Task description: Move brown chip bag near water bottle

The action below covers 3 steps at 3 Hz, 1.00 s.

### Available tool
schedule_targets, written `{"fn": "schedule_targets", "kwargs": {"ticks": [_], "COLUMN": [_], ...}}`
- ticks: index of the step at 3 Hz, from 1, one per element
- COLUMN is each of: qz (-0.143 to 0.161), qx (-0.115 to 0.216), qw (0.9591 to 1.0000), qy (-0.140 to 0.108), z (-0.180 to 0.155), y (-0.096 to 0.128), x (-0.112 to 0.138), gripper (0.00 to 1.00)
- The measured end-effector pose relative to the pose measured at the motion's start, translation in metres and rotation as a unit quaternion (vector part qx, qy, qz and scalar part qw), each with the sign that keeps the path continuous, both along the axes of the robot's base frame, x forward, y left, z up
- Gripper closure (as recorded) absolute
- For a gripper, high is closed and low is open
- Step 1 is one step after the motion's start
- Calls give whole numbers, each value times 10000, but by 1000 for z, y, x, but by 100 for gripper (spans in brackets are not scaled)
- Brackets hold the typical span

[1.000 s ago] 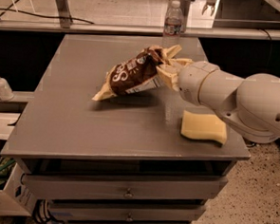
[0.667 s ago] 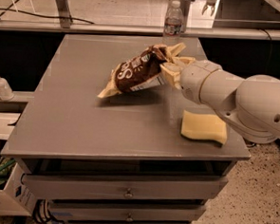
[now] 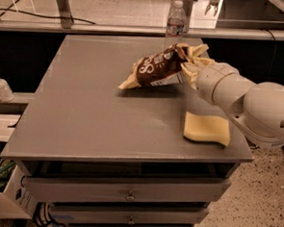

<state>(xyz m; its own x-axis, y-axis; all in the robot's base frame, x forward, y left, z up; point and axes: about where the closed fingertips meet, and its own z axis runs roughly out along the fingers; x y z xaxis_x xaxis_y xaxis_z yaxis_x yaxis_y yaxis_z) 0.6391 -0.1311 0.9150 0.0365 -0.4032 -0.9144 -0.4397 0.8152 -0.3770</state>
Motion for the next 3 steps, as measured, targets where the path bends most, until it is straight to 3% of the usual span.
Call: {"fn": "schedule_targets", "kwargs": {"ticks": [3], "qz": [-406], "qx": [-133], "qw": [9991], "qy": [88], "z": [-33], "y": [-43], "x": [30], "gripper": [100]}}
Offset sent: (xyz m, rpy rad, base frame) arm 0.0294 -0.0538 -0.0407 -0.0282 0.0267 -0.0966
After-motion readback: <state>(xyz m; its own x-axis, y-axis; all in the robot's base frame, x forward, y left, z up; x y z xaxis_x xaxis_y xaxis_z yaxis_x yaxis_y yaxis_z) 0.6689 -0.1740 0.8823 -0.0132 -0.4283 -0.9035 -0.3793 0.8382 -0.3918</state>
